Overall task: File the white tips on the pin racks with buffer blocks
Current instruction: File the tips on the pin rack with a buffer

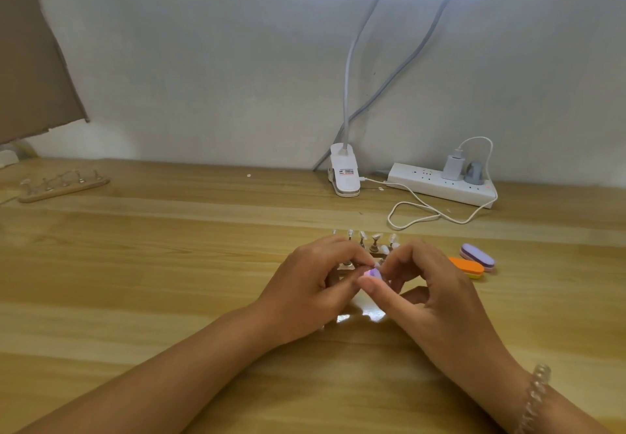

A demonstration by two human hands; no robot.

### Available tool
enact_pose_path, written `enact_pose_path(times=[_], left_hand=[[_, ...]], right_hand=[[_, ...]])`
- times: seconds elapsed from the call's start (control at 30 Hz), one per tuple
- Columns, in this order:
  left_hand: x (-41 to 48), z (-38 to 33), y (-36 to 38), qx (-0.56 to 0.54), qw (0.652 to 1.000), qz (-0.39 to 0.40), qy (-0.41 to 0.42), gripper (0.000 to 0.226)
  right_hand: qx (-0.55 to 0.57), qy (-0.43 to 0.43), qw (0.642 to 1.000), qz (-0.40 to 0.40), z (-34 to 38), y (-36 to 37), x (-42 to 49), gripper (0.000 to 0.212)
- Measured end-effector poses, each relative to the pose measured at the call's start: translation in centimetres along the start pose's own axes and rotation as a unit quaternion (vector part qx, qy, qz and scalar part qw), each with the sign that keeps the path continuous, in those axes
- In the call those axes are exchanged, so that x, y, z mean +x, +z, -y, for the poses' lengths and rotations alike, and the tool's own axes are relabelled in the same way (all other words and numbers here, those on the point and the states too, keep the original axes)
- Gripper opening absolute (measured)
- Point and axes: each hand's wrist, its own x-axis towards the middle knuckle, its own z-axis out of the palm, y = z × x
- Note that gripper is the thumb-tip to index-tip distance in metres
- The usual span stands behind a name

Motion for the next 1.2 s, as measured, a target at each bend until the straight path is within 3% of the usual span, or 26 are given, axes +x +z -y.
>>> enact_pose_path(times=[0.2, 0.37, 0.57, 0.63, 0.8, 0.9, 1.0, 1.2], left_hand=[[0.07, 0.19, 0.07, -0.007, 1.0, -0.016, -0.017, 0.004], [0.0, 0.08, -0.11, 0.003, 1.0, -0.014, -0.012, 0.009], [-0.18, -0.11, -0.17, 0.034, 0.999, 0.006, 0.003, 0.01], [-0.14, -0.04, -0.14, 0.035, 0.999, -0.002, 0.004, 0.009], [-0.15, 0.15, -0.02, 0.012, 0.999, -0.033, -0.012, 0.002], [-0.15, 0.13, 0.01, 0.007, 0.999, -0.033, -0.012, 0.005], [-0.03, 0.21, 0.0, 0.014, 0.999, -0.045, -0.019, 0.008], [-0.09, 0.26, -0.09, 0.015, 0.997, -0.061, -0.043, 0.01]], right_hand=[[0.035, 0.016, 0.997, -0.063, -0.25, -0.39, 0.18, 0.018], [0.006, -0.01, 1.0, -0.01, -0.32, -0.1, -0.09, 0.022], [-0.072, -0.122, 0.99, 0.028, 0.07, -0.12, -0.24, 0.024], [-0.062, -0.113, 0.991, 0.026, 0.08, -0.11, -0.22, 0.023], [-0.035, -0.021, 0.996, -0.078, -0.57, -0.88, 0.42, 0.007], [-0.068, -0.017, 0.997, -0.043, -0.56, -0.61, 0.25, 0.006], [-0.099, -0.055, 0.993, -0.015, -0.55, -0.4, -0.02, 0.011], [-0.152, -0.082, 0.985, 0.029, -0.72, -0.61, -0.09, 0.049]])
